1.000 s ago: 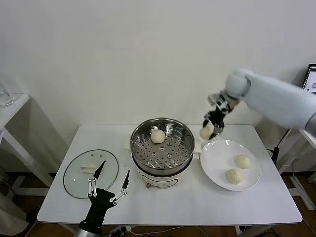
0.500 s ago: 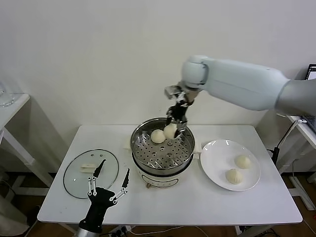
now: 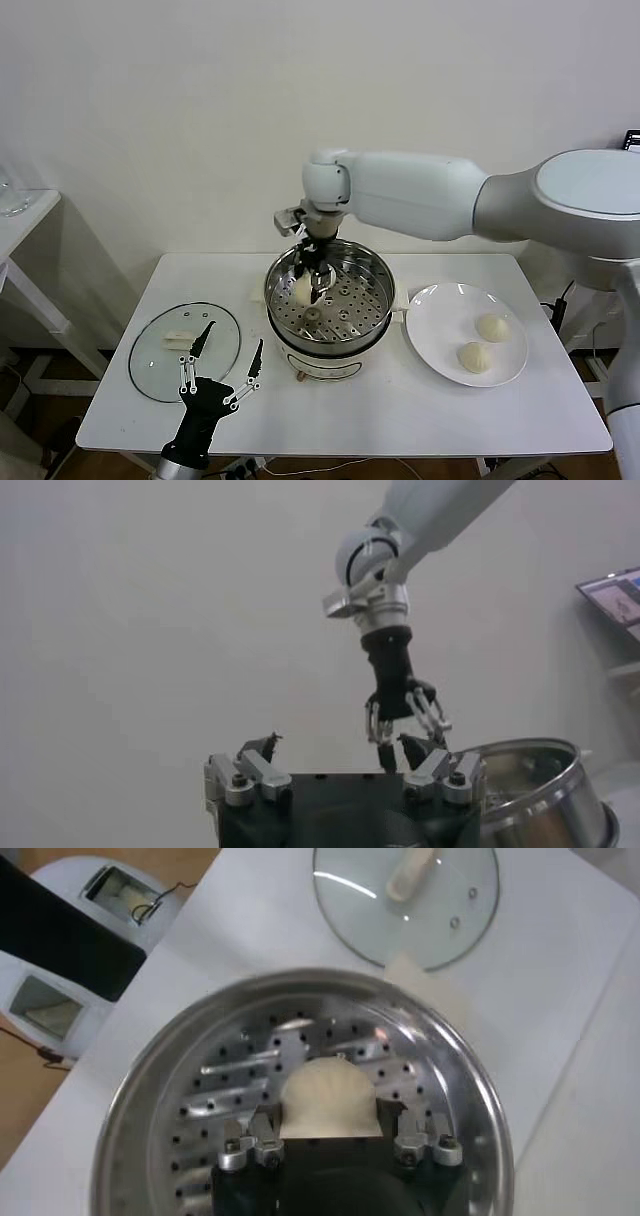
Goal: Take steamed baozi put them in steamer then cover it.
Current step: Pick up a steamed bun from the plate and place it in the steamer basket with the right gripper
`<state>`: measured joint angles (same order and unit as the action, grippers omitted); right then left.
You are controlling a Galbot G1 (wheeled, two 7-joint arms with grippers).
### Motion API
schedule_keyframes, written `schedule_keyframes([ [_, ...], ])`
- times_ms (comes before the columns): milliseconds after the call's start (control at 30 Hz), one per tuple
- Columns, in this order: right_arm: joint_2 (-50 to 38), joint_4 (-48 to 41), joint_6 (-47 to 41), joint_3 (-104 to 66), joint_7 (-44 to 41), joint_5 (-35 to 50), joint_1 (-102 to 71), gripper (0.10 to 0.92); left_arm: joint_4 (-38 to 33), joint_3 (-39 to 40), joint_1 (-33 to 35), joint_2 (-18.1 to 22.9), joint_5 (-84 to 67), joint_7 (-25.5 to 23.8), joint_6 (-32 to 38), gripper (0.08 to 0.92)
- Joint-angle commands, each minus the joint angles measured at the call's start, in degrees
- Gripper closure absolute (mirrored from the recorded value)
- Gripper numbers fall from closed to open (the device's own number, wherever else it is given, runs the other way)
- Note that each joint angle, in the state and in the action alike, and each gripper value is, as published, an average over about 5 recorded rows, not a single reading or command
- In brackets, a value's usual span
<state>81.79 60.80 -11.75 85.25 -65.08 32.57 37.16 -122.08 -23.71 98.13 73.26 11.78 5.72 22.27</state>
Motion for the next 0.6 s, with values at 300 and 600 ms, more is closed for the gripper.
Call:
schedule_keyframes([
  [300,3.7,-2.3,-0.4,-0.1,2.6,-1.0,-4.6,0.358,0.2,-0.3,0.0,0.1,-0.1,0.1,0.0,0.177],
  [600,4.6,-3.0,-0.3,-0.3,2.4,-2.3,-4.8,0.273,0.1,-0.8,0.3,0.1,0.1,0.1,0.6,0.177],
])
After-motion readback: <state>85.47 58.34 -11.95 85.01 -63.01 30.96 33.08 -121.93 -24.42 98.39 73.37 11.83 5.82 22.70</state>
